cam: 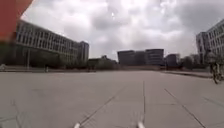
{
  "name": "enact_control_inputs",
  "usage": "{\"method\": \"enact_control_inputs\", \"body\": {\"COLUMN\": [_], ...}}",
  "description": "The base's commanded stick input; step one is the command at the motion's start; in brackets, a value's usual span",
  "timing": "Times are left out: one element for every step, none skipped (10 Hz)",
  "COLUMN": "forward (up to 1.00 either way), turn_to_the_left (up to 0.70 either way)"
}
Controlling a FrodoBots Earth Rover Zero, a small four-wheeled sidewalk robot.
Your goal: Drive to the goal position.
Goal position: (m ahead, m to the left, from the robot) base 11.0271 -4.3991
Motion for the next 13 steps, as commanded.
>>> {"method": "enact_control_inputs", "body": {"forward": [0.60,0.60,0.60,0.60,0.60,0.60,0.60,0.60,0.60,0.60,0.60,0.60,0.60], "turn_to_the_left": [-0.05,-0.11,-0.14,-0.15,-0.15,-0.15,-0.15,-0.15,-0.15,-0.10,0.00,0.00,0.00]}}
